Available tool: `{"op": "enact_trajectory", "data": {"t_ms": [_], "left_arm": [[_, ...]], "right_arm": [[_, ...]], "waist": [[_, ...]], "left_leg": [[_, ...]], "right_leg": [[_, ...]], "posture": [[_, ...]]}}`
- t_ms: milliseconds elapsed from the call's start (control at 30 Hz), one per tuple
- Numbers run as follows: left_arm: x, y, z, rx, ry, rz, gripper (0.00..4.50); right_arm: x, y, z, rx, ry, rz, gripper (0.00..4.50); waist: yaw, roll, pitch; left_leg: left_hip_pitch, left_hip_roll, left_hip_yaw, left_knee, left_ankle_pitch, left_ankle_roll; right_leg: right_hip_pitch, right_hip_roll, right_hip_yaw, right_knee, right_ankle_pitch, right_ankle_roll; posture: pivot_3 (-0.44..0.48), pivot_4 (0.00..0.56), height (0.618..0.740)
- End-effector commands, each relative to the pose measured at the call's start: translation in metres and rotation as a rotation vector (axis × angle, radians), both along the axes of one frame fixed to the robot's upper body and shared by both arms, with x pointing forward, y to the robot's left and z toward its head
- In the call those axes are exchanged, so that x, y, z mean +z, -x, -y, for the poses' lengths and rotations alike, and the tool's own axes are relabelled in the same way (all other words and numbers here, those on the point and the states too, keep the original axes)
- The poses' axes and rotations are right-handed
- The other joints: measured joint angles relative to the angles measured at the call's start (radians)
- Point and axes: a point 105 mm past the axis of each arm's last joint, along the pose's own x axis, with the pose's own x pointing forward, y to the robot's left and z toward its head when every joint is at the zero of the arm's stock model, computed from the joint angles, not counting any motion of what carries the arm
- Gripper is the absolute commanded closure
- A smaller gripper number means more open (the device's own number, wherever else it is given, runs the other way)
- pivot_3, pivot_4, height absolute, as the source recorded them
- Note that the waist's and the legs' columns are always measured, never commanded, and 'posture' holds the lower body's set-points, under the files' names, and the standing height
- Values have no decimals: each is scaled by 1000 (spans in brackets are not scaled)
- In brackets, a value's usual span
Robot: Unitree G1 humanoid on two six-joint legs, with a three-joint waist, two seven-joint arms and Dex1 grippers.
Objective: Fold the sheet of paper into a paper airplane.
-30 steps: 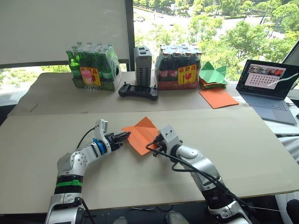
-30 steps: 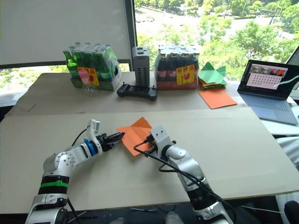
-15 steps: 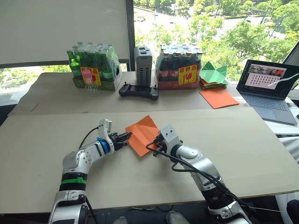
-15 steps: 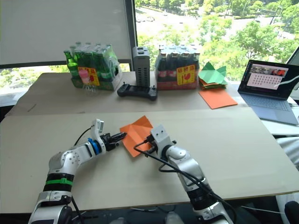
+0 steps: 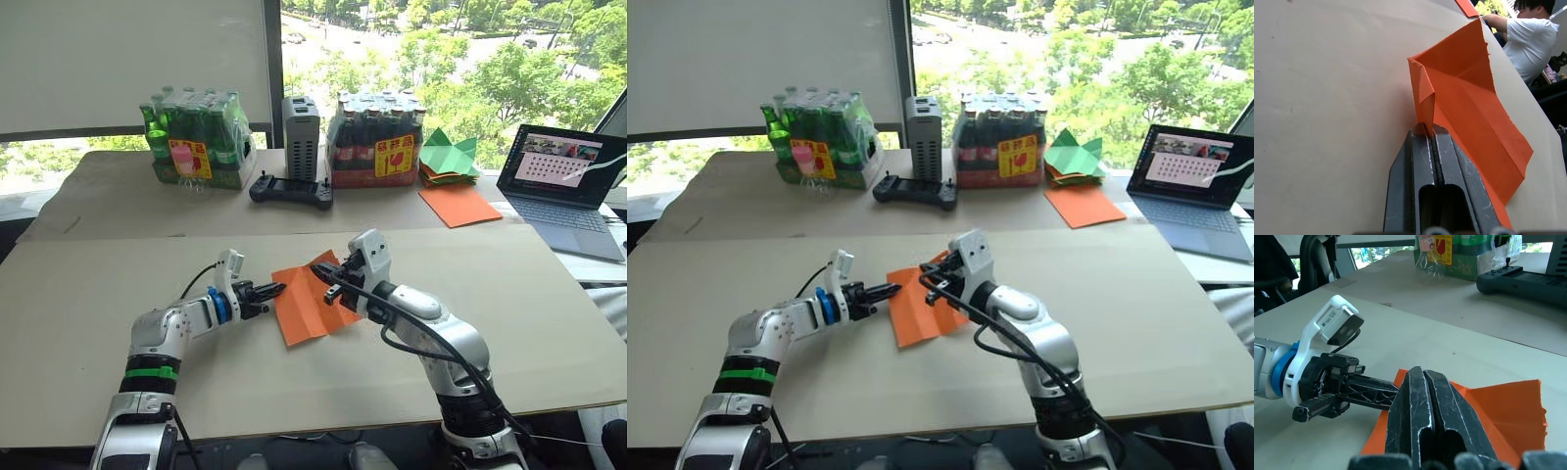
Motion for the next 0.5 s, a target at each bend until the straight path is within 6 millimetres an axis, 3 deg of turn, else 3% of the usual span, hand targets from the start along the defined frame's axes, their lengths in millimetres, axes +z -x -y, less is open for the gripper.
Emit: {"op": "enact_trajectory", "data": {"t_ms": [33, 267, 500], "left_arm": [[13, -1, -1, -56, -11, 39, 4494], [21, 7, -13, -189, -71, 39, 4494], [34, 0, -19, -251, -115, 67, 4494]], "right_arm": [[13, 5, 2, 24, -16, 51, 4500], [5, 6, 7, 9, -5, 26, 4500], [-1, 9, 3, 17, -5, 7, 4500]], "waist": [[0, 0, 0], [-3, 0, 0], [0, 0, 0]], "left_leg": [[0, 0, 0, 0, 0, 0], [0, 0, 0, 0, 0, 0], [-1, 0, 0, 0, 0, 0]], "right_leg": [[0, 0, 0, 0, 0, 0], [0, 0, 0, 0, 0, 0], [0, 0, 0, 0, 0, 0]], "posture": [[0, 150, 740], [0, 150, 740], [0, 150, 740]]}}
